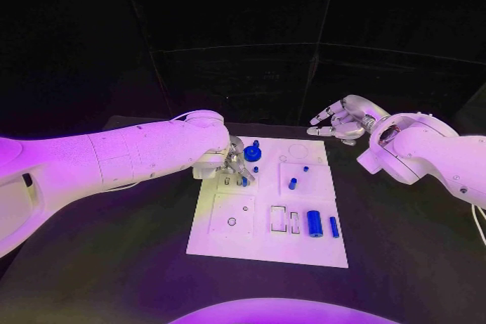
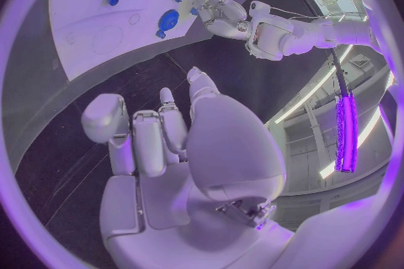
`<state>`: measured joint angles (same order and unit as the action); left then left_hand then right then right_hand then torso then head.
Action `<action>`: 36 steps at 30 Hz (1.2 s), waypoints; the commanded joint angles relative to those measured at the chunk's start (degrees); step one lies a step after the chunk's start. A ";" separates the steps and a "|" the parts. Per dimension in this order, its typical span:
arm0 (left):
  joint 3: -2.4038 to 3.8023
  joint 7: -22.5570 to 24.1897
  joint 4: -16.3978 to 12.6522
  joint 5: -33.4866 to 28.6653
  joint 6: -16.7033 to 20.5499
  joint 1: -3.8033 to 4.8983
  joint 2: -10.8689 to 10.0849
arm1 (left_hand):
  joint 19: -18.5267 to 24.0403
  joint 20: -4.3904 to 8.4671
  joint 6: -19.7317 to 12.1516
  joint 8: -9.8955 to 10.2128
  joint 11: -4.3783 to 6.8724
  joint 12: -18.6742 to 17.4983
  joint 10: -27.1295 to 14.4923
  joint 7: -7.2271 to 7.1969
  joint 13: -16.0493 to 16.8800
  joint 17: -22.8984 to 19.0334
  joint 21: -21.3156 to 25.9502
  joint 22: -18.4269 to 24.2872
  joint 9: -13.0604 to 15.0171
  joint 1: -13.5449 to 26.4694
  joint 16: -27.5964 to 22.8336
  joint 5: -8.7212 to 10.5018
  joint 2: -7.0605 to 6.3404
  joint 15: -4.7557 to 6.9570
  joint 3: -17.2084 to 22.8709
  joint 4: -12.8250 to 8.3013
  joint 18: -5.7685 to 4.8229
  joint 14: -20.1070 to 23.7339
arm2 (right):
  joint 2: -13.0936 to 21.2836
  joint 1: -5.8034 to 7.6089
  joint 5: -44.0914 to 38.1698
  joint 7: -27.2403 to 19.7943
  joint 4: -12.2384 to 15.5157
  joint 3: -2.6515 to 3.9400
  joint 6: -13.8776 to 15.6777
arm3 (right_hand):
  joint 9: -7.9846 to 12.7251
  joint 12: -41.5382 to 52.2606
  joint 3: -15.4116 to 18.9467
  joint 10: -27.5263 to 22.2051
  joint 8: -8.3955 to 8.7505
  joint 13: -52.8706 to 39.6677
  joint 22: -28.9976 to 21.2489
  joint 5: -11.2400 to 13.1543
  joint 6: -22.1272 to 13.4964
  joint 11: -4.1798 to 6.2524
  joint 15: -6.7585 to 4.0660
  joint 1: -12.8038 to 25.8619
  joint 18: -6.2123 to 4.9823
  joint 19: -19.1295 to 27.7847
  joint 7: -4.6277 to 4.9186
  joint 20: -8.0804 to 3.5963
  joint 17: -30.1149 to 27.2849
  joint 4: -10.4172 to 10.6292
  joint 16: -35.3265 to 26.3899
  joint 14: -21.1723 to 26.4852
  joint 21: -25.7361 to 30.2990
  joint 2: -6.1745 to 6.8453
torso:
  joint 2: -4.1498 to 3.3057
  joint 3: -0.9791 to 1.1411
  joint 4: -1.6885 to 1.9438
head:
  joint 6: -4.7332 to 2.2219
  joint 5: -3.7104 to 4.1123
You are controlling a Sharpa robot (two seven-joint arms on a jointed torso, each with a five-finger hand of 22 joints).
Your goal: Assemble the parts on the task board
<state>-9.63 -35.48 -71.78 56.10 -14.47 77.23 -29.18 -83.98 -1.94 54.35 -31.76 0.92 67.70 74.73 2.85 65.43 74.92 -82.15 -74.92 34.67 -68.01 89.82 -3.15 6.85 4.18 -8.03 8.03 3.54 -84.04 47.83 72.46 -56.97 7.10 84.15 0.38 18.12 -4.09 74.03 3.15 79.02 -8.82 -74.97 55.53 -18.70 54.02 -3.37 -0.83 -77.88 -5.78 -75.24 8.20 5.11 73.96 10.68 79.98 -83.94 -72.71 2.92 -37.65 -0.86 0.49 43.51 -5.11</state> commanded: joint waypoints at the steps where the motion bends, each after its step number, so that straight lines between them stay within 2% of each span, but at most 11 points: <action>1: 0.01 -0.37 -0.13 -0.31 -0.87 0.08 0.06 | -1.83 0.36 -0.49 0.00 0.21 -0.02 -0.32 -0.01 -0.01 15.08 -0.24 -2.37 0.23 -1.29 0.18 0.11 0.06 0.44 0.73 -1.28 -0.96 -5.96 | -0.10 0.14 0.02 -0.07 -0.03 0.06 -0.41 | 0.05 -0.24 0.36 -0.44 -0.24 -0.99 -0.05 -0.33 -0.19 0.04 -0.30 0.08 -0.65 0.16 0.08 -0.13 -0.07 0.12 -0.26 -2.57 0.34 -0.60 | 0.00 -0.02 -0.01 | 0.14 0.05; 8: 0.00 -0.31 -0.15 -0.59 1.10 0.08 0.03 | -1.76 0.71 -1.03 0.94 0.60 -0.62 -0.64 -0.39 -0.19 15.08 -0.21 -2.43 0.51 -5.45 0.18 0.06 1.88 0.84 5.88 -4.97 -0.93 -5.96 | -0.21 0.13 0.02 0.03 -0.22 0.06 -0.56 | 0.05 -0.27 0.39 -0.46 -0.27 -0.96 -0.16 -0.41 -0.17 0.04 -0.30 0.05 -0.67 0.20 0.08 -0.13 -0.09 0.14 -0.28 -2.56 0.41 -0.64 | 0.00 -0.02 -0.02 | 0.17 0.02; 12: 0.00 -0.28 -0.25 -0.73 1.90 0.07 -0.05 | -1.69 0.87 -1.37 1.81 0.62 -1.40 -1.01 -0.35 -0.57 15.08 -0.11 -2.37 0.54 -7.02 0.18 -0.11 1.99 0.92 10.46 -7.49 -0.90 -5.96 | -0.25 0.13 0.02 0.05 -0.34 0.06 -0.62 | 0.05 -0.27 0.39 -0.46 -0.27 -0.96 -0.16 -0.41 -0.17 0.04 -0.30 0.05 -0.67 0.20 0.08 -0.13 -0.09 0.14 -0.28 -2.56 0.41 -0.64 | -0.03 -0.01 -0.01 | 0.22 0.04; 16: 0.00 -0.21 -0.48 -1.72 2.60 0.06 -0.27 | -1.59 0.81 -1.69 2.59 0.58 -2.32 -1.24 -0.11 -1.10 15.08 0.10 -2.19 0.74 -7.05 0.18 -1.77 0.67 0.68 17.01 -10.25 -0.84 -5.96 | -0.33 0.13 0.01 0.07 -0.44 0.06 -0.70 | 0.05 -0.27 0.39 -0.46 -0.27 -0.96 -0.16 -0.41 -0.17 0.04 -0.30 0.05 -0.67 0.20 0.08 -0.13 -0.09 0.14 -0.28 -2.56 0.41 -0.64 | 0.00 0.02 -0.01 | 0.31 0.05; 18: 0.00 -0.17 -0.73 -2.37 3.06 0.05 -0.51 | -1.54 0.65 -1.77 2.74 0.43 -2.69 -1.19 0.10 -1.29 15.08 0.21 -2.10 1.06 -6.06 0.18 -2.66 -0.47 0.53 21.37 -11.50 -0.83 -5.96 | -0.35 0.13 0.01 0.06 -0.49 0.06 -0.73 | 0.05 -0.27 0.39 -0.46 -0.27 -0.96 -0.16 -0.41 -0.17 0.04 -0.30 0.05 -0.67 0.20 0.08 -0.13 -0.09 0.14 -0.28 -2.56 0.41 -0.64 | -0.01 0.01 -0.01 | 0.29 0.06; 19: 0.00 -0.14 -0.89 -2.63 3.36 0.05 -0.68 | -1.54 0.51 -1.54 2.64 0.33 -3.03 -1.04 0.66 -1.51 15.08 0.26 -2.12 1.57 -3.90 0.18 -2.97 -1.69 0.22 26.20 -12.15 -0.82 -5.96 | -0.36 0.13 0.01 0.06 -0.51 0.06 -0.74 | 0.05 -0.27 0.39 -0.46 -0.27 -0.96 -0.16 -0.41 -0.17 0.04 -0.30 0.05 -0.67 0.20 0.08 -0.13 -0.09 0.14 -0.28 -2.56 0.41 -0.64 | -0.02 0.02 0.01 | 0.31 0.08; 20: 0.01 -0.12 -1.06 -2.89 3.72 0.04 -0.88 | -1.54 0.42 -1.75 2.69 0.21 -3.10 -1.02 0.26 -1.56 15.08 0.29 -2.11 1.71 -3.54 0.18 -2.90 -2.52 0.29 27.52 -12.67 -0.82 -5.96 | -0.37 0.13 0.01 0.05 -0.53 0.06 -0.75 | 0.05 -0.27 0.39 -0.46 -0.27 -0.96 -0.16 -0.41 -0.17 0.04 -0.30 0.05 -0.67 0.20 0.08 -0.13 -0.09 0.14 -0.28 -2.56 0.41 -0.64 | -0.01 0.02 0.03 | 0.32 0.10; 21: 0.01 -0.08 -1.36 -3.20 4.29 0.04 -1.24 | -1.54 0.39 -1.70 2.48 0.28 -3.22 -0.86 0.46 -1.64 15.08 0.34 -2.12 2.32 -1.48 0.18 -2.76 -4.01 0.27 31.81 -13.15 -0.79 -5.96 | -0.38 0.13 0.01 0.04 -0.58 0.06 -0.78 | 0.05 -0.27 0.39 -0.46 -0.27 -0.96 -0.16 -0.41 -0.17 0.04 -0.30 0.05 -0.67 0.20 0.08 -0.13 -0.09 0.14 -0.28 -2.56 0.41 -0.64 | -0.01 0.02 0.04 | 0.35 0.10; 23: 0.02 -0.03 -1.88 -3.55 5.28 0.04 -1.88 | -1.52 0.41 -1.70 2.35 0.16 -3.26 -0.78 0.26 -1.66 15.08 0.40 -2.08 2.65 -0.68 0.18 -2.78 -4.62 0.25 33.91 -13.42 -0.76 -5.96 | -0.40 0.13 0.01 0.03 -0.64 0.06 -0.83 | 0.05 -0.27 0.39 -0.46 -0.27 -0.96 -0.16 -0.41 -0.17 0.04 -0.30 0.05 -0.67 0.20 0.08 -0.13 -0.09 0.14 -0.28 -2.56 0.41 -0.64 | 0.00 0.04 0.01 | 0.36 0.11; 25: 0.03 0.02 -2.40 -3.76 6.37 0.04 -2.50 | -1.52 0.35 -1.70 1.91 0.18 -3.22 -0.51 0.28 -1.59 15.08 0.50 -2.06 3.56 1.49 0.18 -2.64 -6.21 0.33 38.41 -13.76 -0.76 -5.96 | -0.39 0.13 0.01 0.03 -0.68 0.06 -0.87 | 0.05 -0.28 0.40 -0.47 -0.28 -0.95 -0.20 -0.45 -0.17 0.05 -0.30 0.04 -0.67 0.21 0.08 -0.14 -0.12 0.15 -0.31 -2.56 0.44 -0.65 | 0.01 0.04 0.04 | 0.37 0.16; 36: 0.02 0.75 -5.97 -4.47 13.46 -0.23 -6.00 | -1.49 0.39 -1.67 1.25 0.26 -3.16 -0.21 0.10 -1.53 15.08 0.71 -1.89 4.71 3.20 0.18 -2.53 -7.60 0.49 42.27 -13.98 -0.73 -5.96 | -0.11 0.13 0.01 0.00 -0.74 0.05 -0.97 | 0.05 -0.36 0.49 -0.52 -0.31 -0.88 -0.45 -0.58 -0.17 0.05 -0.30 0.04 -0.72 0.30 0.08 -0.14 -0.21 0.21 -0.38 -2.54 0.59 -0.69 | 0.00 0.02 0.17 | 0.56 0.02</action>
<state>-9.62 -35.38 -77.31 52.47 -5.29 77.03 -35.00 -83.98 -1.53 52.81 -30.20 1.23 64.79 74.22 2.97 63.97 74.91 -81.67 -74.91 39.34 -65.39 89.82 -5.95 -0.82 4.60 25.26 2.61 3.53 -84.05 47.67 72.45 -56.97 7.26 83.34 0.38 17.49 -4.10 74.03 3.29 79.02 -8.82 -74.97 55.18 -18.91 54.02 -3.37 -0.83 -77.88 -5.78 -75.24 8.20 5.11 73.83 10.83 79.99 -83.94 -72.49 2.92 -37.66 -0.81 0.57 44.04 -5.08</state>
